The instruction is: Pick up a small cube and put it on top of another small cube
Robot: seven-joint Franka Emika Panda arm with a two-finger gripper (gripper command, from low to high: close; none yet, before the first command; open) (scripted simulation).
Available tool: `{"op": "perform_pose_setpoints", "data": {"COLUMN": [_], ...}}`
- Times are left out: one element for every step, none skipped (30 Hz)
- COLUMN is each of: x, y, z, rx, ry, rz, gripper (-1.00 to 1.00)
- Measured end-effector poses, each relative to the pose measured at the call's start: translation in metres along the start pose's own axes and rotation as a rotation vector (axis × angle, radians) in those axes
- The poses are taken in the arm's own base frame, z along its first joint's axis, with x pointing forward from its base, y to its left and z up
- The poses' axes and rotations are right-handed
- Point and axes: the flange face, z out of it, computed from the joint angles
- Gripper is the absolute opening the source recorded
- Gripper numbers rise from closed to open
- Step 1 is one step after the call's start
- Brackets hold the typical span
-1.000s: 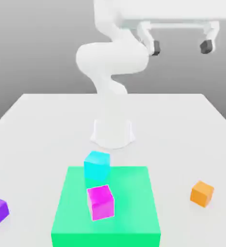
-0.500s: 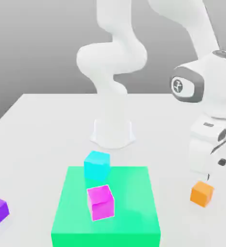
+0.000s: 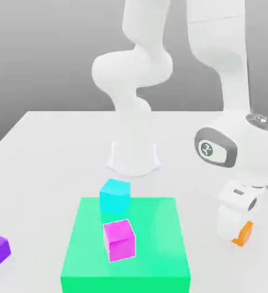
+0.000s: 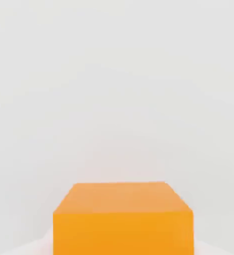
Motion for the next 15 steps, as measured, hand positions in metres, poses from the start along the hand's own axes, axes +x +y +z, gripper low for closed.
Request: {"op": "perform_pose_setpoints", "data": {"x": [0.000, 0.000, 0.000, 0.001, 0.007, 0.014, 0.023, 0.028, 0.034, 0.038, 0.040, 0.040, 0.040, 0.040, 0.039], "y": [0.000, 0.000, 0.000, 0.004, 0.015, 0.029, 0.050, 0.065, 0.085, 0.103, 0.117, 0.131, 0.146, 0.161, 0.178], "z": [-0.010, -0.021, -0.032, -0.042, -0.053, -0.063, -0.073, -0.083, -0.093, -0.103, -0.112, -0.122, -0.131, -0.139, -0.148], "rx": [0.000, 0.000, 0.000, -0.001, -0.004, -0.007, -0.010, -0.012, -0.014, -0.016, -0.017, -0.018, -0.019, -0.019, -0.018], "ry": [0.000, 0.000, 0.000, 0.001, 0.003, 0.005, 0.006, 0.007, 0.008, 0.009, 0.009, 0.009, 0.009, 0.008, 0.007], "rz": [0.000, 0.000, 0.000, 0.003, 0.014, 0.028, 0.060, 0.072, 0.096, 0.116, 0.126, 0.133, 0.144, 0.158, 0.173], "gripper": [-1.00, -1.00, -1.00, -1.00, -1.00, -1.00, -1.00, -1.00, -1.00, -1.00, -1.00, -1.00, -1.00, -1.00, -1.00]}}
